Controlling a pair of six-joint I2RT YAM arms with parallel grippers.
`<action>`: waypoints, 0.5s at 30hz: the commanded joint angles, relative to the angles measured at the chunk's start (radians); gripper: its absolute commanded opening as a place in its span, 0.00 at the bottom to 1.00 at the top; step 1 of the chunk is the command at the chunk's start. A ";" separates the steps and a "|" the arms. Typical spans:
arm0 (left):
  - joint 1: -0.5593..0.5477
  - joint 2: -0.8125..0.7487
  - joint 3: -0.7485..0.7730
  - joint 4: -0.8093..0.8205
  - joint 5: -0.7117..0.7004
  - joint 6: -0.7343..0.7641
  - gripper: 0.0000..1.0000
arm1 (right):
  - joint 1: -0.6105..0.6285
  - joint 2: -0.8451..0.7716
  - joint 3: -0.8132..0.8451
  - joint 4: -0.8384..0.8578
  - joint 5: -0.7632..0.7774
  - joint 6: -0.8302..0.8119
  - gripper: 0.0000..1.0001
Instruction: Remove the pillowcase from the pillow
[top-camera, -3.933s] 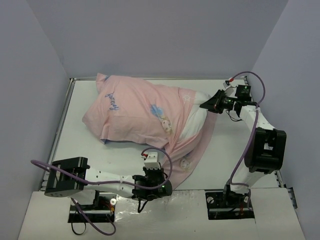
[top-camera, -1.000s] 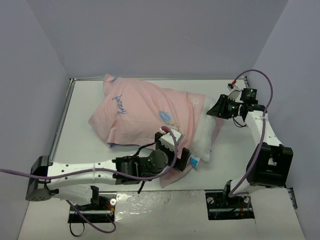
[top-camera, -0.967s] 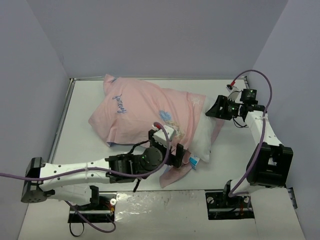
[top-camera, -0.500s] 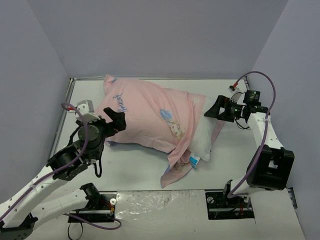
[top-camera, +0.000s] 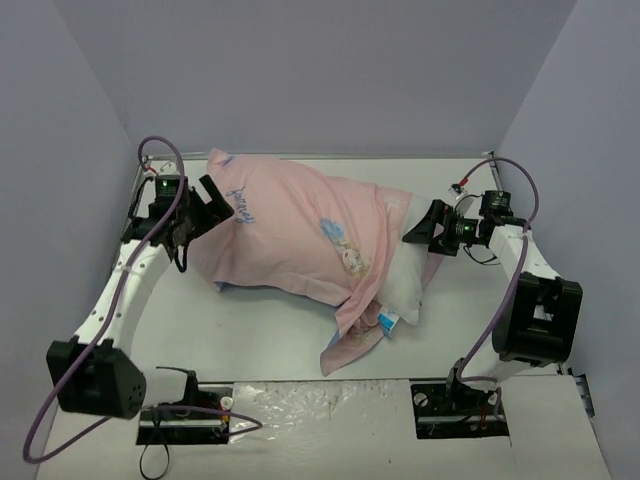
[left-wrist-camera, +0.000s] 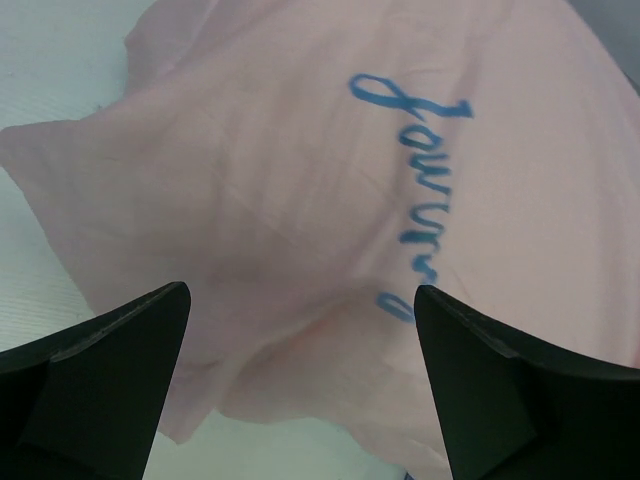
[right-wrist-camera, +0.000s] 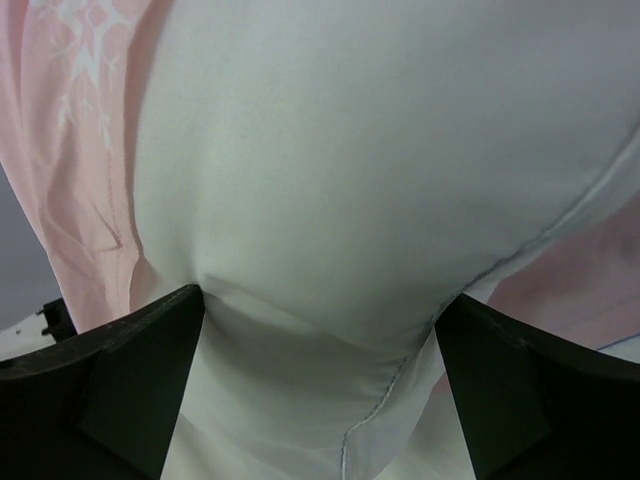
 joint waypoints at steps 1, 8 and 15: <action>0.132 0.071 0.086 -0.003 0.249 0.045 0.94 | 0.010 0.020 -0.013 -0.006 -0.181 -0.122 0.92; 0.233 0.292 0.232 0.002 0.334 0.136 0.94 | 0.031 0.035 0.006 -0.003 -0.175 -0.173 0.73; 0.255 0.421 0.258 0.046 0.332 0.312 0.94 | 0.047 0.038 0.019 -0.003 -0.189 -0.191 0.56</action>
